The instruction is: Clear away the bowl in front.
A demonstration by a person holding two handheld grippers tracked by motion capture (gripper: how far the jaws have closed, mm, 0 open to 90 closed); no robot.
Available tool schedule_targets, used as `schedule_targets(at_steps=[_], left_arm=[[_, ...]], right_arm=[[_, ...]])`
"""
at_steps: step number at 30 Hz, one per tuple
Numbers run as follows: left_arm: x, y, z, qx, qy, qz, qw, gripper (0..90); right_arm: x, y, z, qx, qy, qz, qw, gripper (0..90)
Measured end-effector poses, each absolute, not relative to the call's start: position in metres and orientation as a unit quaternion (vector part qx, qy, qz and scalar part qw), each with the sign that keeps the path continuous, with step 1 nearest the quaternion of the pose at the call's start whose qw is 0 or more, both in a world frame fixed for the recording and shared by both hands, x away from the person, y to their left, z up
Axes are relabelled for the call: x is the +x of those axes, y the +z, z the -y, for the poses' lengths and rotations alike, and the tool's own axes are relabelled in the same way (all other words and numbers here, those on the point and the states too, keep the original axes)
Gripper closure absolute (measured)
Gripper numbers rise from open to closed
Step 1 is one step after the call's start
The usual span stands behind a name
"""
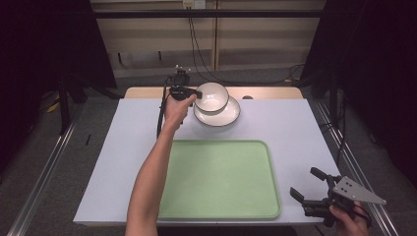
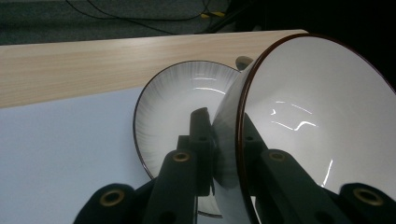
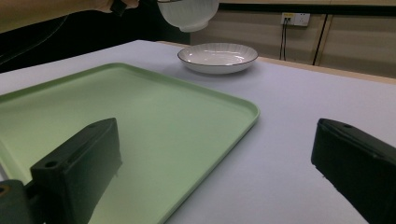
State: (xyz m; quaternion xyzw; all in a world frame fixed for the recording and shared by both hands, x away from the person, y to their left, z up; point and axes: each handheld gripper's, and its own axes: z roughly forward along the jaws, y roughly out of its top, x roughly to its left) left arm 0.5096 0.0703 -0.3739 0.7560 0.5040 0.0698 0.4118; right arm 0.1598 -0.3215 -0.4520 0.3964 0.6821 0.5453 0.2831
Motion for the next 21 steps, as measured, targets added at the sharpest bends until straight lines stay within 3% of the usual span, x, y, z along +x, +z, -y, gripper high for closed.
schedule_targets(at_steps=[21], left_arm=[[0.479,-0.363,-0.046,0.789,0.056,-0.452,0.412,81.6]], right_arm=[[0.161,-0.453,0.321,0.395,0.546,-0.684,0.279,1.0]])
